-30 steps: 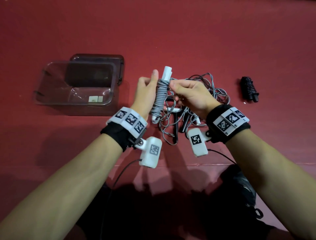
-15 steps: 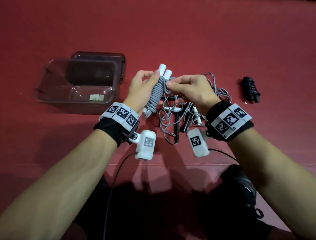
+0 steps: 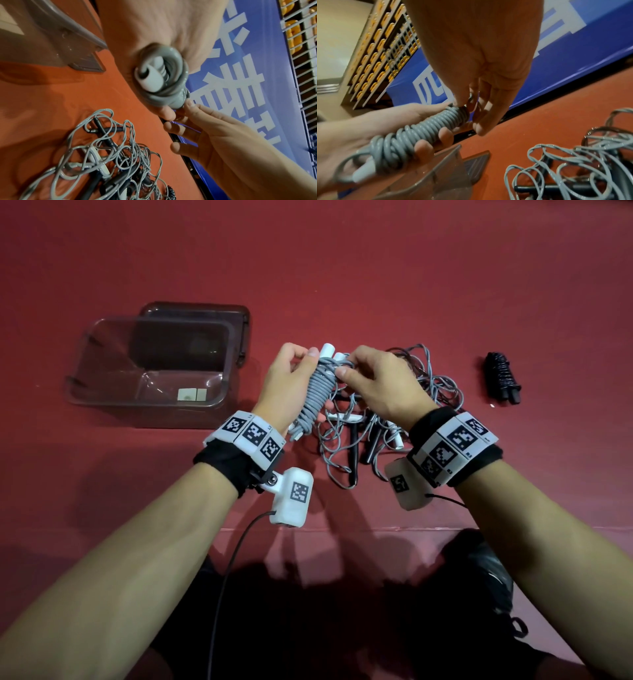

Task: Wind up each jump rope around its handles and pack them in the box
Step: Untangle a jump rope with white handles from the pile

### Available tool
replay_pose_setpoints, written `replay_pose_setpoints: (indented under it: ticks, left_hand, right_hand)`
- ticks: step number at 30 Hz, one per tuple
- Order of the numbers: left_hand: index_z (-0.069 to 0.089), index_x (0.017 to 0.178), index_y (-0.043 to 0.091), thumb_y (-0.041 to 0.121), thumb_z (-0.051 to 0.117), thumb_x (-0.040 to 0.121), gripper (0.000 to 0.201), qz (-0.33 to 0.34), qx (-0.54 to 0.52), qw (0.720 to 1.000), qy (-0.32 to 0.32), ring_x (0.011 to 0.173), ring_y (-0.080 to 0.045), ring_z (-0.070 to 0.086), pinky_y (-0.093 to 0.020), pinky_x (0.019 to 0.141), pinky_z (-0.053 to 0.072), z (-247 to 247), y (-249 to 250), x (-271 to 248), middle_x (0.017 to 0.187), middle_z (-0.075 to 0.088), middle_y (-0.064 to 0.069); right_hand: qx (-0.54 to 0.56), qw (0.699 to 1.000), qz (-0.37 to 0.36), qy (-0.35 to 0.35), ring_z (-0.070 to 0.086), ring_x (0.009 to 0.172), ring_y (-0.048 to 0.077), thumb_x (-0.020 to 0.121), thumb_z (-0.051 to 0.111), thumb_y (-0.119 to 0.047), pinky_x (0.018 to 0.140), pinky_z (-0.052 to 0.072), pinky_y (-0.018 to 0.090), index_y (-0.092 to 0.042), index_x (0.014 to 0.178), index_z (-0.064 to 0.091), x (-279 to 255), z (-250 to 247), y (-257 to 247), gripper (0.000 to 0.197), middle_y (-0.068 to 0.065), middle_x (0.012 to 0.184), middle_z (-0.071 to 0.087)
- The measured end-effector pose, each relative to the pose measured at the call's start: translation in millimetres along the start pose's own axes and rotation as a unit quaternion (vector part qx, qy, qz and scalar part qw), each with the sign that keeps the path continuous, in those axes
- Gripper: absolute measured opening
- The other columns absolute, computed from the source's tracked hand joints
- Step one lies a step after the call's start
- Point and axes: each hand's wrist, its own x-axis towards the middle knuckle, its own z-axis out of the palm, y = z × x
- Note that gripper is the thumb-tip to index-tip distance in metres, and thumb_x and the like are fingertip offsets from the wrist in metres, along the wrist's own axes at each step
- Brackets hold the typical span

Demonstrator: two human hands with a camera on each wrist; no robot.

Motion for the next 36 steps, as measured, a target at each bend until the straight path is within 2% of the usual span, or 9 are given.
replay_pose_setpoints:
  ticks: [4, 8, 15, 17, 21, 25, 27, 32, 36]
  left_hand:
    - [0.051, 0.102, 0.027, 0.031, 0.049, 0.107, 0.007, 0.004, -0.022, 1.000, -0.015, 0.061, -0.036, 0.070, -0.036, 0.048, 0.055, -1.0, 0.0, -2.6, 0.084, 0.073, -0.015]
    - [0.056, 0.097, 0.034, 0.034, 0.051, 0.106, 0.010, 0.052, 0.024, 0.997, -0.044, 0.064, -0.038, 0.073, -0.036, 0.047, 0.056, -1.1, 4.7, -8.3, 0.081, 0.074, -0.006]
    - [0.060, 0.089, 0.031, 0.030, 0.065, 0.096, 0.009, 0.062, 0.001, 0.997, -0.045, 0.064, -0.037, 0.071, -0.046, 0.055, 0.058, -0.4, 10.1, -9.5, 0.087, 0.069, -0.014]
    - [0.062, 0.085, 0.028, 0.033, 0.066, 0.094, 0.010, 0.062, 0.002, 0.998, -0.004, 0.063, -0.032, 0.067, -0.050, 0.056, 0.058, 1.5, 7.5, -8.8, 0.083, 0.068, -0.012]
    - [0.059, 0.086, 0.031, 0.040, 0.061, 0.095, 0.013, 0.059, 0.047, 0.996, 0.051, 0.079, -0.022, 0.066, -0.053, 0.075, 0.056, 5.9, 4.0, -9.3, 0.088, 0.069, 0.001]
    - [0.054, 0.087, 0.044, 0.048, 0.055, 0.094, 0.008, 0.053, 0.062, 0.994, 0.075, 0.093, -0.032, 0.071, -0.065, 0.081, 0.057, 8.3, 5.3, -8.5, 0.103, 0.071, -0.001]
    - [0.051, 0.087, 0.044, 0.046, 0.052, 0.098, 0.011, 0.057, 0.094, 0.990, 0.088, 0.087, -0.027, 0.071, -0.062, 0.079, 0.057, 5.6, 6.9, -10.5, 0.096, 0.071, 0.001]
    - [0.050, 0.098, 0.027, 0.036, 0.049, 0.105, 0.011, 0.062, 0.138, 0.985, 0.086, 0.074, -0.002, 0.057, -0.027, 0.067, 0.043, 0.8, 1.5, -13.2, 0.087, 0.062, 0.013]
    - [0.050, 0.092, 0.028, 0.033, 0.052, 0.102, 0.012, 0.041, 0.120, 0.990, 0.055, 0.067, -0.014, 0.063, -0.033, 0.064, 0.049, 2.2, 2.3, -14.6, 0.084, 0.063, 0.001]
  right_hand:
    - [0.265, 0.960, 0.091, -0.019, 0.071, 0.073, 0.020, 0.095, 0.071, -0.018, 0.072, 0.063, 0.048, -0.011, 0.083, 0.060, -4.8, 2.6, -1.8, 0.018, 0.012, 0.081, 0.068]
    - [0.339, 0.931, 0.131, -0.021, 0.070, 0.077, 0.022, 0.088, 0.079, -0.016, 0.084, 0.058, 0.063, -0.008, 0.077, 0.063, -5.6, -1.3, -4.1, 0.021, 0.010, 0.076, 0.069]
    - [0.306, 0.948, 0.075, 0.039, 0.071, 0.068, 0.023, 0.085, 0.082, -0.015, 0.056, 0.060, 0.036, 0.002, 0.093, 0.066, -6.9, 1.4, -10.2, 0.025, 0.019, 0.082, 0.070]
    - [0.263, 0.962, 0.047, 0.054, 0.074, 0.070, 0.027, 0.083, 0.084, -0.019, 0.059, 0.061, 0.037, -0.003, 0.093, 0.068, -5.7, 5.7, -7.9, 0.025, 0.019, 0.085, 0.072]
    - [0.187, 0.981, 0.000, 0.043, 0.068, 0.071, 0.010, 0.082, 0.085, -0.017, 0.072, 0.061, 0.030, -0.012, 0.101, 0.074, -5.2, 5.9, -6.4, 0.023, 0.012, 0.090, 0.075]
    - [0.194, 0.980, -0.011, 0.038, 0.066, 0.069, 0.013, 0.083, 0.083, -0.020, 0.075, 0.061, 0.042, -0.015, 0.113, 0.077, -4.1, 9.8, -6.0, 0.030, 0.005, 0.087, 0.075]
    - [0.188, 0.981, -0.007, 0.040, 0.066, 0.067, 0.015, 0.082, 0.084, -0.021, 0.071, 0.060, 0.040, -0.012, 0.111, 0.078, -2.0, 12.6, -3.7, 0.031, 0.003, 0.089, 0.073]
    - [0.127, 0.991, -0.033, 0.041, 0.066, 0.069, 0.014, 0.077, 0.087, -0.020, 0.074, 0.057, 0.033, -0.016, 0.088, 0.080, -5.3, 15.3, -4.9, 0.014, 0.002, 0.086, 0.068]
    - [0.148, 0.988, 0.005, -0.049, 0.057, 0.059, 0.010, 0.081, 0.084, -0.012, 0.059, 0.050, 0.024, -0.016, 0.084, 0.070, -3.7, 5.9, -5.2, 0.015, -0.005, 0.072, 0.061]
